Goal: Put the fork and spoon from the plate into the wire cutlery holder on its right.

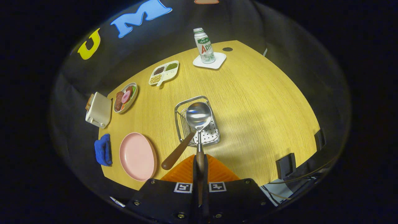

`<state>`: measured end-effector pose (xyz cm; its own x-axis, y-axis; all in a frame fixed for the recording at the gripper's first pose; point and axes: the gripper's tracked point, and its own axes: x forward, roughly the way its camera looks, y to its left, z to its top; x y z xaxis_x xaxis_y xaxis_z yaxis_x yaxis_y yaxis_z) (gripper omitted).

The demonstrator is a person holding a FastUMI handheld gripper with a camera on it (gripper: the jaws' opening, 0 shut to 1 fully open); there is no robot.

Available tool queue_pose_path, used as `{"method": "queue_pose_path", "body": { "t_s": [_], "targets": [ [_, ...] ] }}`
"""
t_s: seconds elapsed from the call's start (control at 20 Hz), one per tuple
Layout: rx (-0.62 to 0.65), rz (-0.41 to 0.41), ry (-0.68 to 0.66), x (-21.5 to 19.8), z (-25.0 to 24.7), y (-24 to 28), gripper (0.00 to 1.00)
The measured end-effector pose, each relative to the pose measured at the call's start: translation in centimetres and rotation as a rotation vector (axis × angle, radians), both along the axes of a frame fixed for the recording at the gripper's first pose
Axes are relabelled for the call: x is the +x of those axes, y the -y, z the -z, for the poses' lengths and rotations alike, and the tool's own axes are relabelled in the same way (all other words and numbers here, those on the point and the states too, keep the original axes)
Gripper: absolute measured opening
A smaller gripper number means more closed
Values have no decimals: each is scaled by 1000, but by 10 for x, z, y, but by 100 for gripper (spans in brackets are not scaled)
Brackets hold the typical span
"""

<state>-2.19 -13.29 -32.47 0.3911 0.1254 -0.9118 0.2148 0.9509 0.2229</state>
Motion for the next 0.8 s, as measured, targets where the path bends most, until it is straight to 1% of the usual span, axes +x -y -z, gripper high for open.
{"method": "queue_pose_path", "body": {
  "t_s": [0.3,0.55,0.6,0.65,0.8],
  "targets": [
    [-4,-7,-74,5,11,1,5],
    [-2,-13,-83,9,11,1,7],
    [1,-10,-78,11,9,2,7],
    [4,-5,-72,13,8,1,9],
    [11,16,-48,21,-1,5,11]
  ]
}}
